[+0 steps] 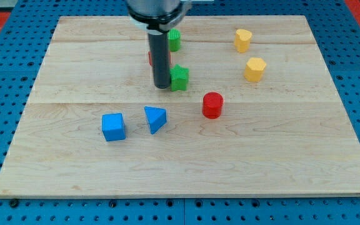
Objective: Move the yellow hexagon slightly up
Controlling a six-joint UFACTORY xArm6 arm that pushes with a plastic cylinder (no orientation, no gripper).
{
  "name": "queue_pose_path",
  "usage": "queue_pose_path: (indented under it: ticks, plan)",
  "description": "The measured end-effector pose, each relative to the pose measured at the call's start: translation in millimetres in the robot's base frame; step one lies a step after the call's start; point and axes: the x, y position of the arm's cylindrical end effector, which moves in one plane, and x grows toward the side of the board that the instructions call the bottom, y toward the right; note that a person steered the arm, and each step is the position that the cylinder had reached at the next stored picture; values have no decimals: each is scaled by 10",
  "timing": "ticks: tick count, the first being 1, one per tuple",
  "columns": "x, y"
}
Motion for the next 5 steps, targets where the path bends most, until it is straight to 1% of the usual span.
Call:
queue_pose_path:
  ticks: [1,2,3,4,5]
  plan:
    - [186,-179]
    - [-24,-634]
    - [-826,-739]
    - [-1234,-372]
    - [-1392,145]
